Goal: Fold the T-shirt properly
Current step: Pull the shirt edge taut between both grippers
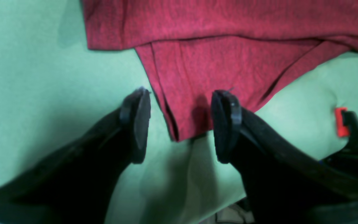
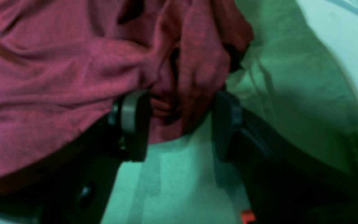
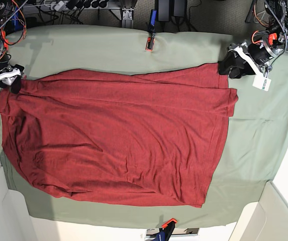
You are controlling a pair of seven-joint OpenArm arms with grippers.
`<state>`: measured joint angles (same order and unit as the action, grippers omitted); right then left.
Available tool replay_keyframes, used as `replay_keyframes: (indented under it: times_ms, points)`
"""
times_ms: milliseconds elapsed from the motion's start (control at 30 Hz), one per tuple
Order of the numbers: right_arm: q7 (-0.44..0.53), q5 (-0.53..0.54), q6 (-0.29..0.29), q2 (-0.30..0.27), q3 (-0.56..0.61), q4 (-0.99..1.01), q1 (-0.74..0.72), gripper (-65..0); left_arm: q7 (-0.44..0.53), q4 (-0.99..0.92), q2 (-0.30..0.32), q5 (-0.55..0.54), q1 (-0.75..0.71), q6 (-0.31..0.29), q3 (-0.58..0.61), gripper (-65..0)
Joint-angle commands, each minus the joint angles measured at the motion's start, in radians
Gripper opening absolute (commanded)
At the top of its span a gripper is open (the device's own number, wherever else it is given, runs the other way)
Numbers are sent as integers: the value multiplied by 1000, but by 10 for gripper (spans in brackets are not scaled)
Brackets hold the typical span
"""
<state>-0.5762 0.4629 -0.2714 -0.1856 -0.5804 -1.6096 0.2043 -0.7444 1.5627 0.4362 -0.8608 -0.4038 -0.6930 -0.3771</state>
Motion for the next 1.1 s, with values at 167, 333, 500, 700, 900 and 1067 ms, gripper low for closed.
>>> replay_keyframes:
  times_ms: [167,333,500,700,900,1067]
  points:
    - [39,8,-1,-16,-6,0,-8,-329,-61,8,-23,-83,2,-5,26,-305]
    - [60,32,-24,-16,-6,83,-27,-329,-58,8,-40,-36,2,-5,59,-306]
    - [60,57,-68,-16,-6,129,-49,-353,-27,8,-40,15,2,-5,60,-542]
    - [60,58,-98,-18,-6,129,-48,-650,-36,16,-16,32,1,-5,55,-650]
    - [-13,76,-130,-46,-27,81,-40,-650,-137,111,11,-61,-17,-5,-30,-650]
    - [-85,137,-130,-72,-109,2,-40,-650,-140,203,64,-89,-95,-5,-122,-650]
